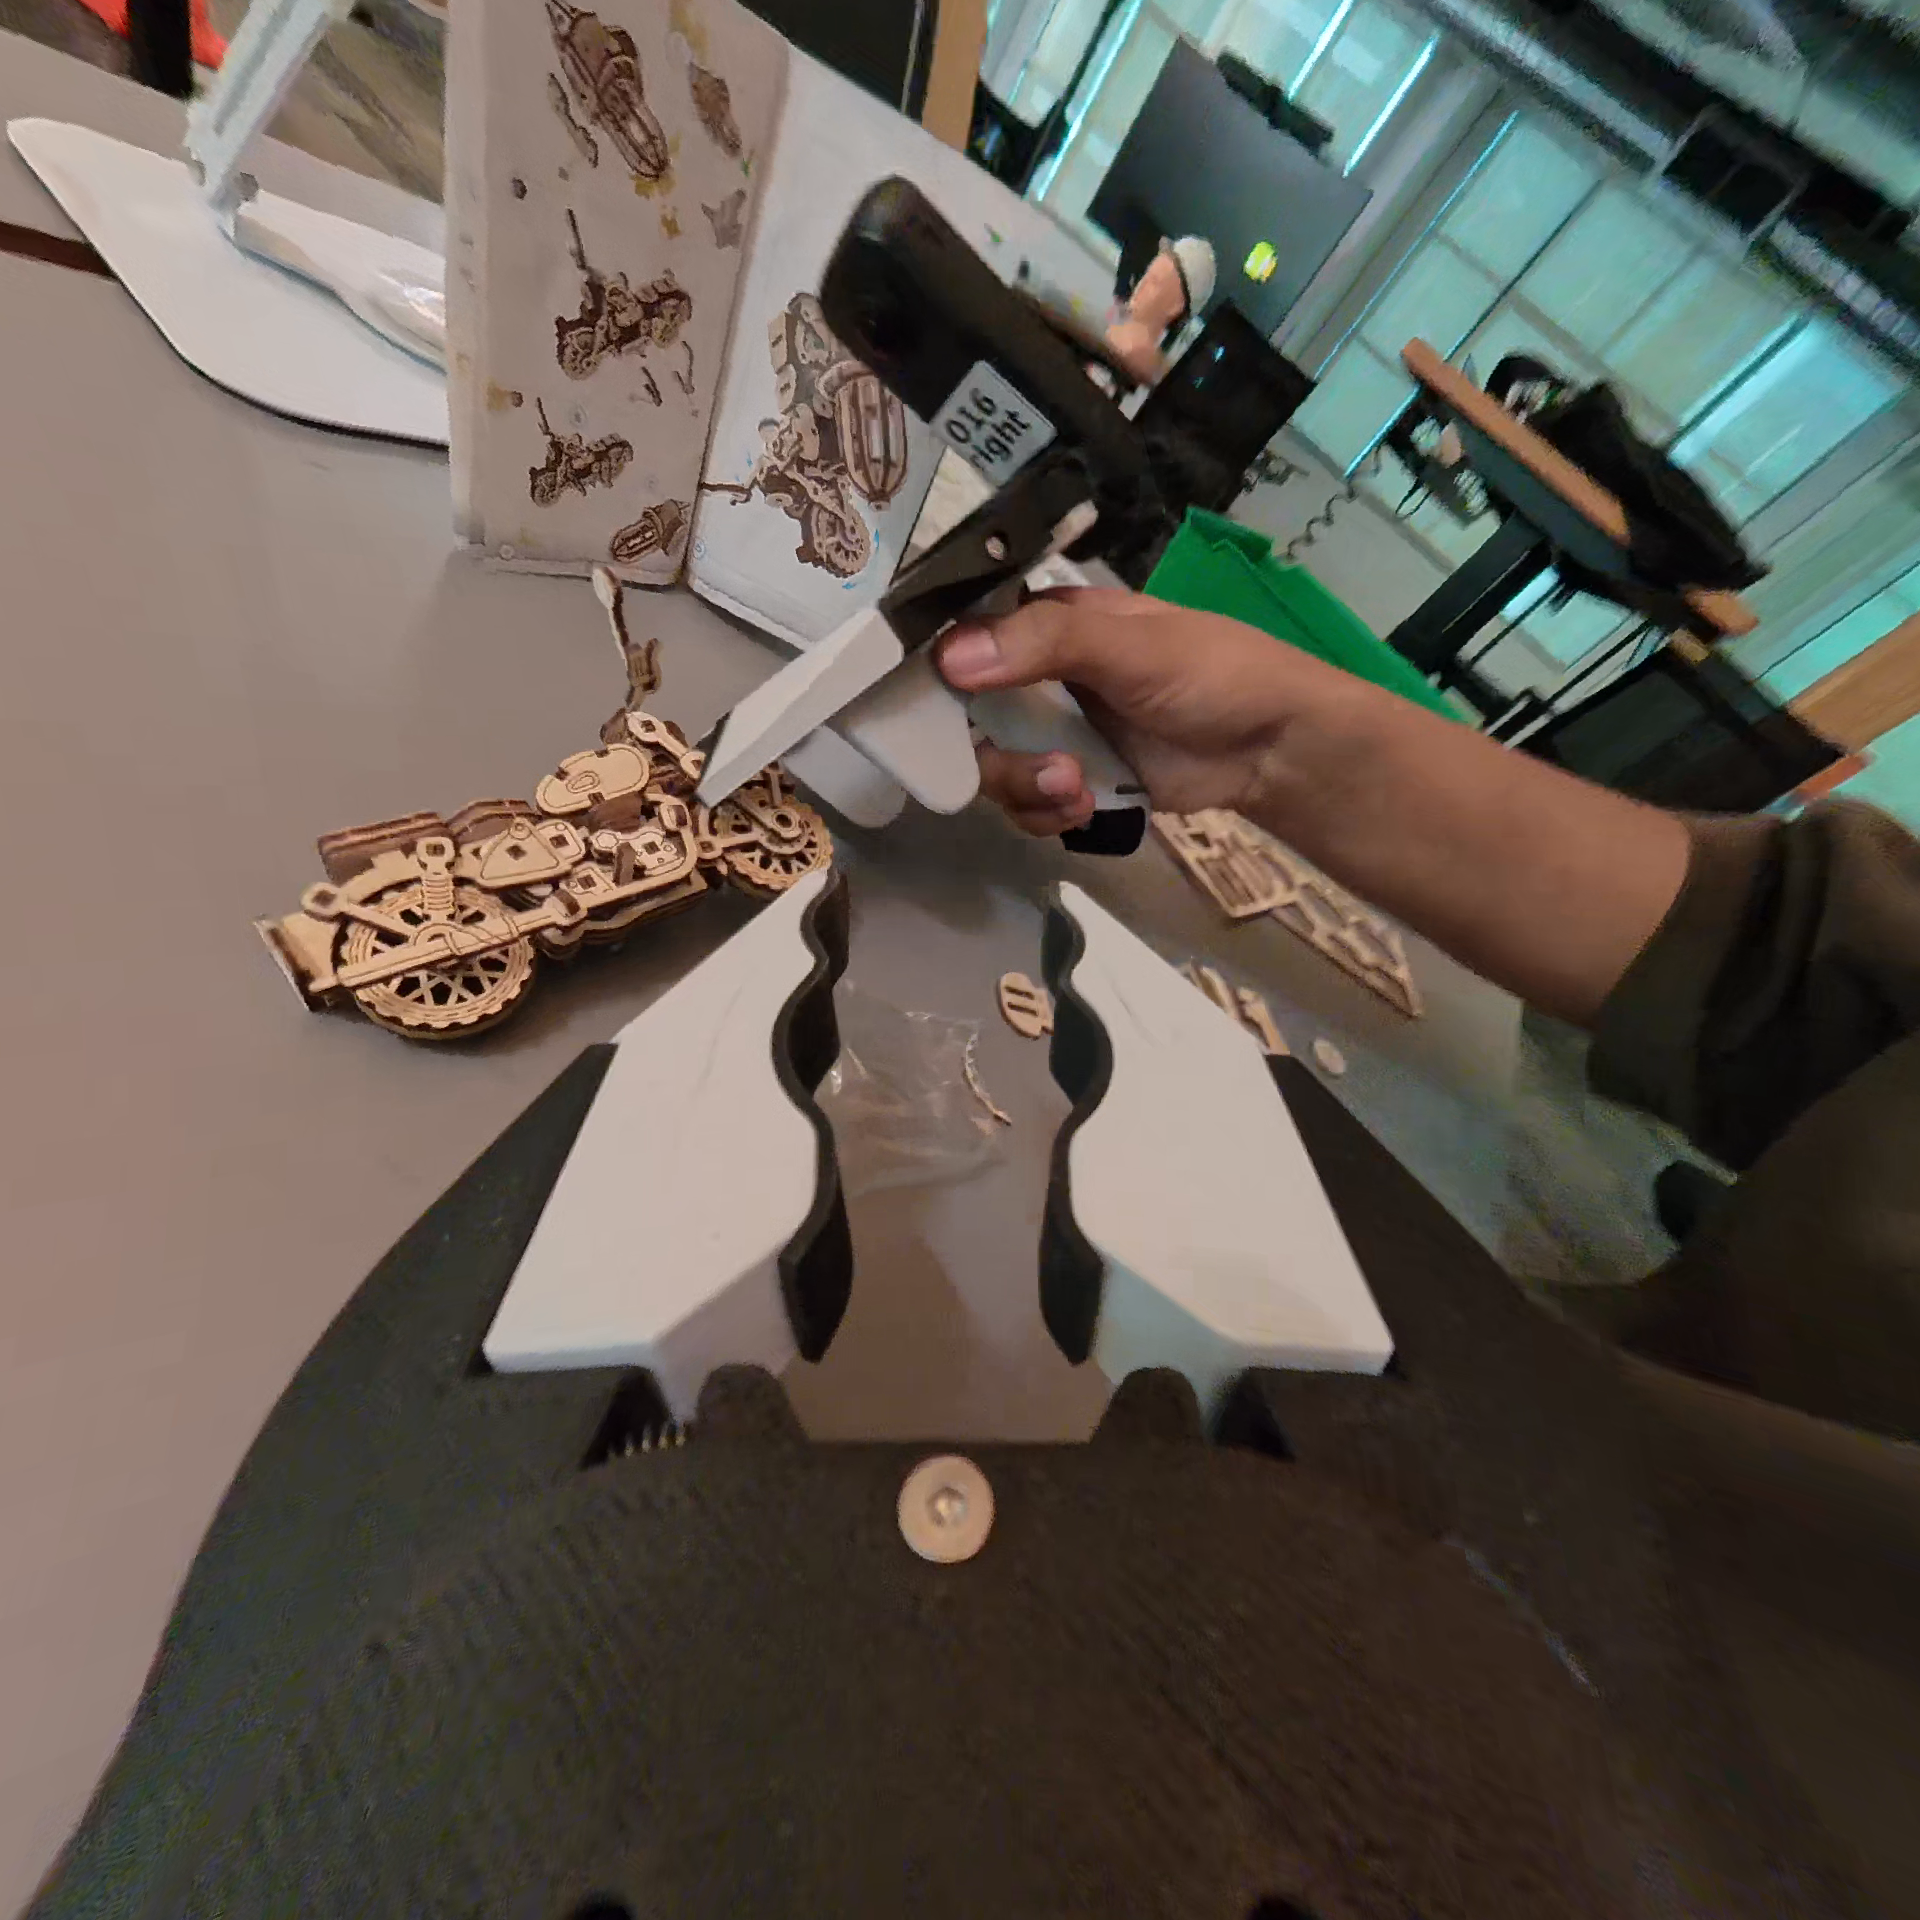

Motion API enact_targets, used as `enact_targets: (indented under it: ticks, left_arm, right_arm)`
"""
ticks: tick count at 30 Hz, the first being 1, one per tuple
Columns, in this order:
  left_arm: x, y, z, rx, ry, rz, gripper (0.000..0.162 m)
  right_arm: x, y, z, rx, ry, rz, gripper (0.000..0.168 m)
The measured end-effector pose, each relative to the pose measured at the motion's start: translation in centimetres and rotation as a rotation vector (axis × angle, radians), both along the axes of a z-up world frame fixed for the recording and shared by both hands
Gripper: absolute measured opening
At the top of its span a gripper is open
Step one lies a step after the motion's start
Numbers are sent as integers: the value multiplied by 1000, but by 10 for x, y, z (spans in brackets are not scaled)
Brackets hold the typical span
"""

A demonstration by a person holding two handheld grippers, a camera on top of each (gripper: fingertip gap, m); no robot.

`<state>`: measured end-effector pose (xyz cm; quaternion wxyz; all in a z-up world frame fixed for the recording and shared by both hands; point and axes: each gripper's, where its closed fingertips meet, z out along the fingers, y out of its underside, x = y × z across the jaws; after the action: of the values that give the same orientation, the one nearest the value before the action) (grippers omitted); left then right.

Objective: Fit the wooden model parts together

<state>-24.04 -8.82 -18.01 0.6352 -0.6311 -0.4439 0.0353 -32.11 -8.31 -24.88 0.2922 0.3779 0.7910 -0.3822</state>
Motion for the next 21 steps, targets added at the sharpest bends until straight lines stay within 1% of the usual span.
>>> enact_targets:
  ticks: [2, 3, 5, 8, 11, 16, 18, 21]
  left_arm:
    - [2, 4, -1, -61, 30, -13, 36]
    - [3, 6, -2, -81, 39, -18, 36]
    - [4, 6, -4, -99, 46, -21, 35]
    - [1, 3, -6, -88, 34, -11, 35]
    - [-2, -3, -4, -33, 15, 10, 35]
    - [-6, -12, 5, 77, -5, 39, 35]
    - [-7, -15, 8, 113, -6, 46, 35]
    - [-5, -13, 11, 162, -28, 26, 36]
  right_arm:
    - [3, -4, -1, -32, -56, 25, 35]
    - [5, -6, 0, -55, -78, 33, 26]
    - [5, -8, 3, -93, -104, 32, 23]
    - [5, -10, 7, -126, -66, 37, 22]
    - [6, -11, 20, -162, 87, 58, 22]
    - [10, -10, 53, -229, 434, 87, 21]
    - [11, -6, 58, -210, 577, 99, 21]
    - [10, 1, 59, -116, 781, 102, 21]
